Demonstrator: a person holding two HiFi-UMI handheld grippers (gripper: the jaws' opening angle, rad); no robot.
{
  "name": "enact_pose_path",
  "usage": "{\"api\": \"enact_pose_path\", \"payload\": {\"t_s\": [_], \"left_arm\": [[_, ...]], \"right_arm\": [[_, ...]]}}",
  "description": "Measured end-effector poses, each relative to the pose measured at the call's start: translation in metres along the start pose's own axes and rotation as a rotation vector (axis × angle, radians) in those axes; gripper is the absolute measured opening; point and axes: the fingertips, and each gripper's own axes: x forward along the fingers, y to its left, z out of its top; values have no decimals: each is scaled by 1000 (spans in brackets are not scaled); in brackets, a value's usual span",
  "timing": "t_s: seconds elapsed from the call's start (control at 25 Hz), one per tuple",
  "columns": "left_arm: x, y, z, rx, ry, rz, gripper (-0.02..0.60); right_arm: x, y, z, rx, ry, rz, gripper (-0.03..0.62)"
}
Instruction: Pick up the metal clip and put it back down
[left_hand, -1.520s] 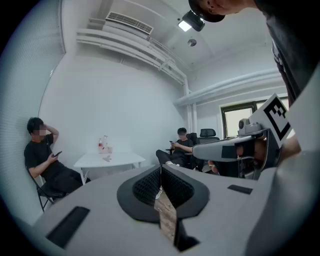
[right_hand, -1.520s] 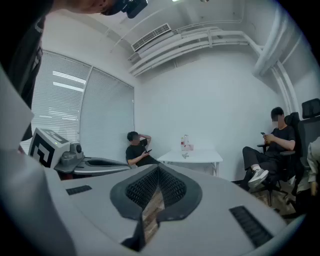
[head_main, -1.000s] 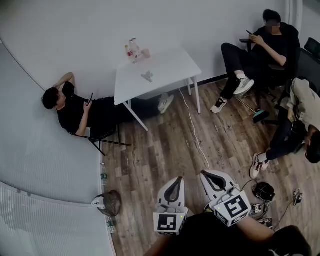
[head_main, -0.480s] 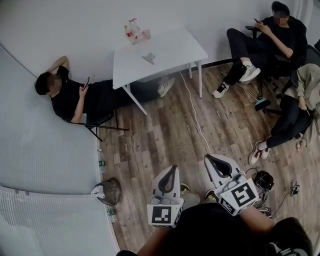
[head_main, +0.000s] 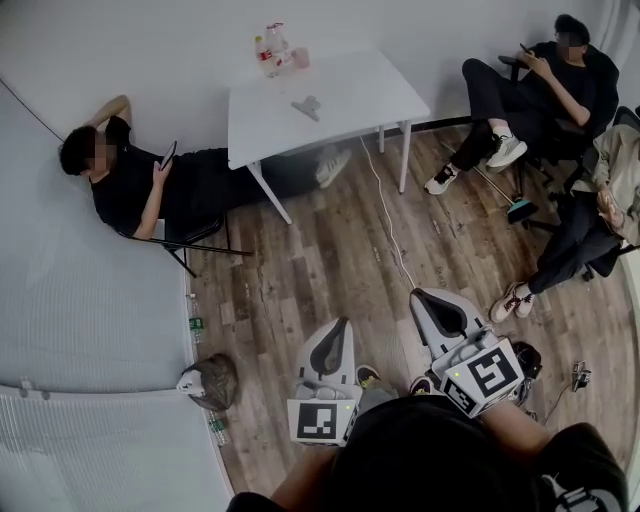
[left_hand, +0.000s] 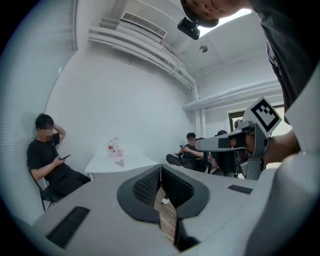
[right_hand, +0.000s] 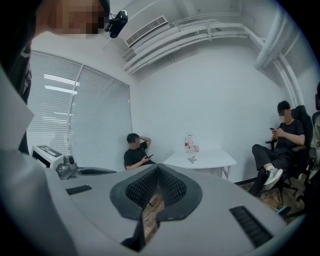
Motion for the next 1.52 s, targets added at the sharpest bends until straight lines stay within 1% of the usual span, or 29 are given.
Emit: {"api": "enact_pose_path", "payload": {"t_s": [0.24,0.4,0.48,0.56,0.72,1.04,1.2,1.28,1.4,1.52], "left_arm": [[-2,41,-1,-29,7,26,23],[-7,62,-5,-20,-14,23,23],[-9,69,-5,-32,-15,18,23],[-13,73,-4,-46,-18,19,23],[-19,79,-3,-5,-33,6,23],[-13,73,-1,-21,-36,-31,23],[-16,77,0,-29,-47,-26,23],[-16,78,3,-17,-53,-19,23],[-5,83,10,0,-73,-16,23],[8,90,7,1,-50,-19,23]], "right_arm": [[36,12,6,-17,4,-1,17],[48,20,3,-29,8,-16,17],[52,23,4,-28,4,-25,17],[55,25,6,-34,-4,-32,17],[57,31,10,-51,-13,-37,17],[51,23,12,-59,-15,-68,17],[51,24,10,-66,-13,-73,17],[54,23,10,-67,-12,-60,17],[65,12,16,-68,-28,-52,17],[81,-1,15,-54,-20,-52,17]]}}
